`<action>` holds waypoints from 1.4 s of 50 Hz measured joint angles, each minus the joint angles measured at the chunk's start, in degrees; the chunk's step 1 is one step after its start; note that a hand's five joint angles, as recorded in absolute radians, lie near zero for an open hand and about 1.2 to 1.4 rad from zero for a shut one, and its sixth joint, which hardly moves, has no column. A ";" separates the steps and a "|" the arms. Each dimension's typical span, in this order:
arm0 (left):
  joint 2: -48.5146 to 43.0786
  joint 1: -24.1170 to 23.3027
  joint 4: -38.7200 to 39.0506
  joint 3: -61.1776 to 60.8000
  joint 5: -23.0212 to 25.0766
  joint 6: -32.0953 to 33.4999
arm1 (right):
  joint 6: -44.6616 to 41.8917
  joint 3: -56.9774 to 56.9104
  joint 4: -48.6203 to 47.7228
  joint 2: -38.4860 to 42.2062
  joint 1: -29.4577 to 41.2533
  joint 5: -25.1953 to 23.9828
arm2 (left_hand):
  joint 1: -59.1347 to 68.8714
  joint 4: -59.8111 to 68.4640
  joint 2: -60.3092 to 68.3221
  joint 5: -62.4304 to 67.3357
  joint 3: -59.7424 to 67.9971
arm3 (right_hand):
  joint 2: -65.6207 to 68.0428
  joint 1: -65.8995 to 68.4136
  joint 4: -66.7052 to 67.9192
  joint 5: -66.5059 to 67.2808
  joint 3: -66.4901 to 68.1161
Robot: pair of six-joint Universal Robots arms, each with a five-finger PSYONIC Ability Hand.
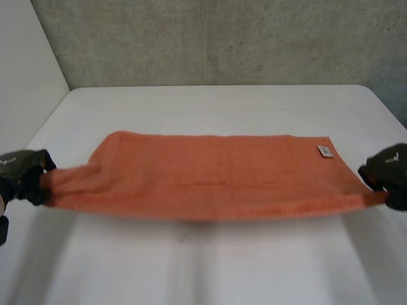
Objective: Fold the laundry
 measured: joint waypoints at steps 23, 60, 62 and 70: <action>-18.10 1.98 6.94 5.18 3.00 -2.73 | 2.35 -2.32 -15.53 12.42 1.47 2.60 | 0.00 0.02 0.02 0.00 0.01 | 0.00 0.00 0.00 0.00 0.00; -22.48 -8.85 26.26 40.14 -8.94 -21.51 | 32.83 -22.31 -49.63 7.51 10.73 7.35 | 0.30 0.03 0.05 0.32 0.07 | 0.34 0.00 0.24 0.52 0.04; -23.57 -8.70 26.06 35.92 -8.79 -21.45 | 32.69 -18.42 -49.30 7.63 10.71 6.64 | 0.30 0.03 0.05 0.32 0.07 | 0.34 0.00 0.24 0.52 0.04; -29.92 -8.30 25.88 24.12 -8.53 -21.29 | 31.90 -6.56 -47.45 11.58 10.68 5.05 | 0.30 0.03 0.05 0.32 0.07 | 0.34 0.00 0.24 0.52 0.04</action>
